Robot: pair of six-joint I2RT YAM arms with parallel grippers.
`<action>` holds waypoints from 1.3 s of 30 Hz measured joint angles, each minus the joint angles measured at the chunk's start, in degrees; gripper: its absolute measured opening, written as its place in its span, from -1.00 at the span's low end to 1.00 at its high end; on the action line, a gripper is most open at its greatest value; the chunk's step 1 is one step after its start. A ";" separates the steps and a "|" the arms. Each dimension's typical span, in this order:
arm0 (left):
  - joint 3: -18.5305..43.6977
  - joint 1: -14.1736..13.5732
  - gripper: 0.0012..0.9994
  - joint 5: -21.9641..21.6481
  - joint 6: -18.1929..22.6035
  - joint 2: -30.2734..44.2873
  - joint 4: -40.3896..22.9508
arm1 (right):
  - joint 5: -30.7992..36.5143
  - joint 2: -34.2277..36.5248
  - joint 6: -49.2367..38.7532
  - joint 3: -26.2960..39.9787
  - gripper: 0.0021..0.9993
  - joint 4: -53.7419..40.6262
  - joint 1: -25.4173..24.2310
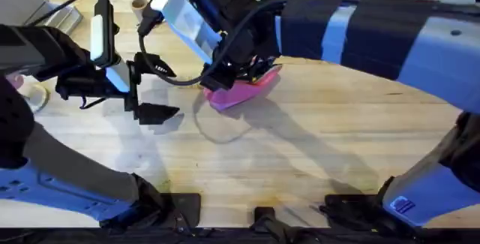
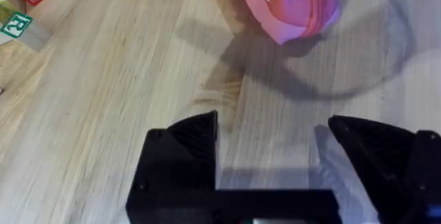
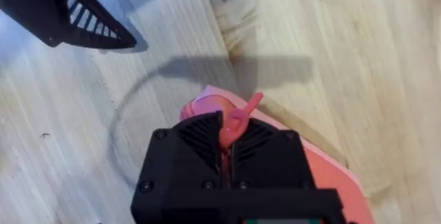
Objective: Unzip the bag, pick up the pens from the table one at a time and place them inside, then zip the bag closed.
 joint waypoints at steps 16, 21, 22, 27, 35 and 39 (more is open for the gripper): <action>0.00 0.00 0.99 0.00 0.00 0.00 -0.26 | 0.08 -0.06 0.00 -0.02 -0.94 -0.05 -0.04; 0.00 0.00 0.99 0.00 0.00 0.00 -0.26 | 0.27 -0.79 0.00 -0.07 -0.94 -0.26 -0.04; 0.00 0.00 0.99 0.00 0.00 0.00 -0.26 | 0.38 -1.20 0.00 -0.10 -0.94 -0.37 -0.04; 0.00 0.00 0.99 0.98 0.02 0.00 -0.55 | 0.47 -3.91 0.00 -0.11 -0.94 -0.31 -0.20; 0.00 0.00 0.99 5.18 0.05 0.00 -2.29 | 0.45 -5.18 0.00 -0.11 -0.94 -0.27 -0.17; 0.00 0.00 0.99 6.40 0.04 0.00 -2.75 | 0.45 -5.18 0.00 -0.11 -0.94 -0.27 -0.15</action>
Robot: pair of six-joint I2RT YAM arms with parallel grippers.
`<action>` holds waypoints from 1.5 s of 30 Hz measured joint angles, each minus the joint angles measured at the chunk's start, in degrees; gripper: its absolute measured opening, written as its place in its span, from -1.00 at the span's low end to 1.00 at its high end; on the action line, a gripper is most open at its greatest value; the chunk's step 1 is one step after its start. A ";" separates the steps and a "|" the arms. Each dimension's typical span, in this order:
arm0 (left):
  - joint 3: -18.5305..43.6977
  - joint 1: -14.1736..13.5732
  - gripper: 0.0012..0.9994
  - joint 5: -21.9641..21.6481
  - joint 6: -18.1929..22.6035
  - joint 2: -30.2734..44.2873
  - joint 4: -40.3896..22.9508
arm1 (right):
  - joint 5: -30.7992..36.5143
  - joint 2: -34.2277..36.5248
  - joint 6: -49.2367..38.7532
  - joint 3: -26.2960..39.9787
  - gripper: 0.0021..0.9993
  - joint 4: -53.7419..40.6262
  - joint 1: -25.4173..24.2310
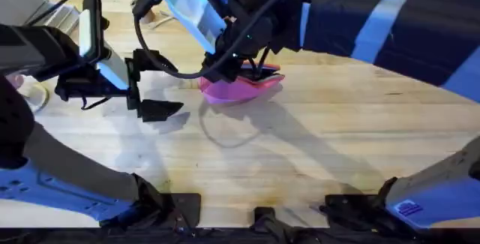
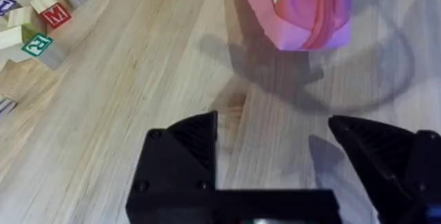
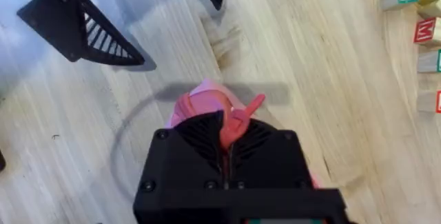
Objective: Unzip the bag, pick up the pens from the table one at a time and place them inside, then zip the bag closed.
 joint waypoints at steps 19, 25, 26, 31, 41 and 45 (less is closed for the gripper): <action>0.00 0.00 0.99 0.90 0.02 0.00 -0.63 | 0.07 -2.31 0.00 0.00 -0.88 -0.48 -0.04; 0.00 0.00 0.99 0.90 0.02 0.00 -0.63 | 0.02 -4.50 0.01 -0.01 -0.93 -0.39 -0.02; 0.00 0.00 0.99 0.90 0.02 0.00 -0.63 | 0.04 -4.50 0.01 -0.01 -0.93 -0.39 -0.02; 0.00 0.00 0.99 0.90 0.04 0.00 -0.61 | 0.04 -4.55 0.14 0.00 -0.47 0.05 -0.02; 0.00 0.00 0.99 0.92 0.15 0.00 -0.63 | 0.02 -6.86 -0.13 0.00 0.99 0.90 -0.02; 0.00 0.00 0.99 0.92 0.15 0.00 -0.63 | 0.02 -6.86 -0.13 0.00 1.00 0.86 -0.02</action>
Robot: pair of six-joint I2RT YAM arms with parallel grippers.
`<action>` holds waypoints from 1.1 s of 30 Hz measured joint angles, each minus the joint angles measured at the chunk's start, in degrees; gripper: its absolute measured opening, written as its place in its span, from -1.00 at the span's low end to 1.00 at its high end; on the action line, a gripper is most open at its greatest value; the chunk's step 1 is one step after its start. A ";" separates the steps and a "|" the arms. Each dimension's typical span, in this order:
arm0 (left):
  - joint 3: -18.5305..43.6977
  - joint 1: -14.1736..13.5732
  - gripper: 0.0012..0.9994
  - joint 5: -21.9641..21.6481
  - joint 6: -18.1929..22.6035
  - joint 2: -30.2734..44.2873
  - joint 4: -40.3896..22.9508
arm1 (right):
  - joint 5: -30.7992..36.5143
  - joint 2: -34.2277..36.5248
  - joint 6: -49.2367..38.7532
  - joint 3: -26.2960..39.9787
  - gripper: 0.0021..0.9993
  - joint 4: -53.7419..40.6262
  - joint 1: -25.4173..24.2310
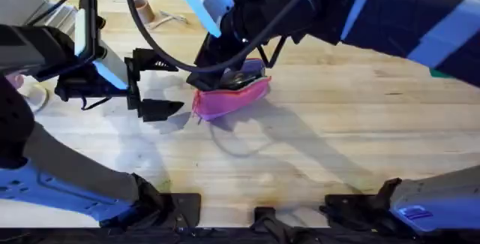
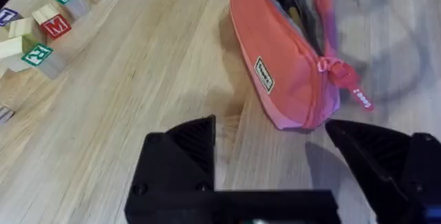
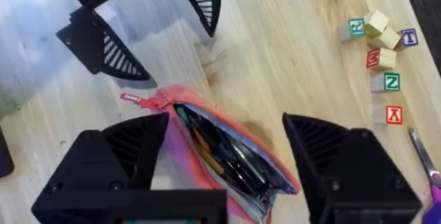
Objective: Unzip the bag, pick up the pens from the table one at a time and place them inside, then zip the bag closed.
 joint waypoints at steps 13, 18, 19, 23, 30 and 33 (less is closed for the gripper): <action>0.00 0.00 0.99 -2.32 0.72 0.00 0.57 | -0.02 -0.07 8.64 0.00 1.00 -3.99 1.12; 0.00 0.00 0.99 -4.37 1.16 0.00 1.07 | 1.12 -2.90 26.54 0.00 1.00 -5.43 4.01; 0.00 0.00 0.99 -4.61 1.16 0.00 1.09 | 2.08 -3.59 29.84 0.00 1.00 -6.07 4.66; 0.00 0.00 0.99 -5.00 1.16 0.00 1.07 | 7.23 -5.05 40.18 0.00 1.00 -8.58 7.60; 0.00 0.00 0.99 -5.16 1.16 0.00 1.09 | 16.60 -5.03 57.51 0.00 1.00 -13.76 14.89; 0.00 0.00 0.99 -5.30 1.16 0.00 1.17 | 17.65 -5.03 59.89 0.00 1.00 -13.79 15.43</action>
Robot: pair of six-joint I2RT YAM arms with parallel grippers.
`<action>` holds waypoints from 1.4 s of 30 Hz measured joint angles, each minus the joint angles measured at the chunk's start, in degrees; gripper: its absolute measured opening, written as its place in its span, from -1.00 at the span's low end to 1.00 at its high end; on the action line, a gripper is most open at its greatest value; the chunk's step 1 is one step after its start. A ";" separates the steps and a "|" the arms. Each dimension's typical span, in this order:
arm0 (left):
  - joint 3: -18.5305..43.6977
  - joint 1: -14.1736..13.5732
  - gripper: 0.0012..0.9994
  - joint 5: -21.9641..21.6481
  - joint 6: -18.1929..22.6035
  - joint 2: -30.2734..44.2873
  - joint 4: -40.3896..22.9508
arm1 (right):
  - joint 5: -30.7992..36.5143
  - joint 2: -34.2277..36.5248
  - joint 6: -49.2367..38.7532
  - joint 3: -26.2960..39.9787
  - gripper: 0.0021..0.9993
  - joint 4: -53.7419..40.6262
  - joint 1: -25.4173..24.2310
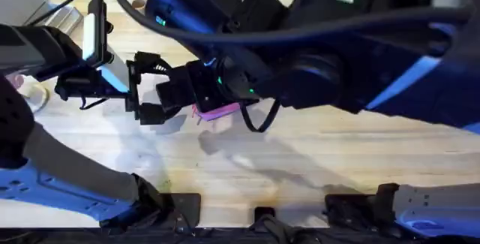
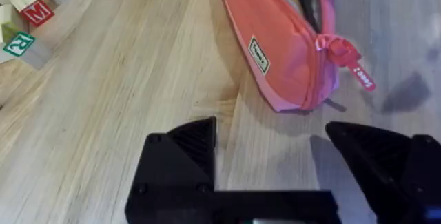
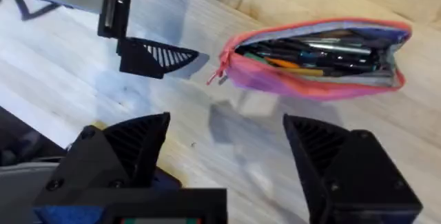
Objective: Unzip the bag, pick up the pens from the table one at a time and place them inside, then zip the bag closed.
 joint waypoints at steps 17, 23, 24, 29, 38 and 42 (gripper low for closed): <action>0.00 0.00 0.99 -0.41 0.00 0.00 0.08 | -0.89 0.03 2.67 0.00 1.00 0.50 -0.02; 0.00 0.00 0.99 -0.41 0.00 0.00 0.08 | -3.02 1.77 3.10 0.00 1.00 0.53 -0.02; 0.00 0.00 0.99 -0.41 0.00 0.00 0.08 | -3.19 2.22 3.16 0.00 1.00 0.53 -0.02; 0.00 0.00 0.99 -0.41 0.00 0.00 -0.14 | -3.64 3.93 4.63 0.00 1.00 0.55 -0.02; 0.00 0.00 0.99 -0.41 0.00 0.00 -0.08 | -3.51 8.44 14.23 0.00 1.00 1.61 -0.02; 0.00 0.00 0.99 -0.41 0.00 0.00 -0.10 | -3.47 10.70 16.42 0.00 1.00 4.60 -0.02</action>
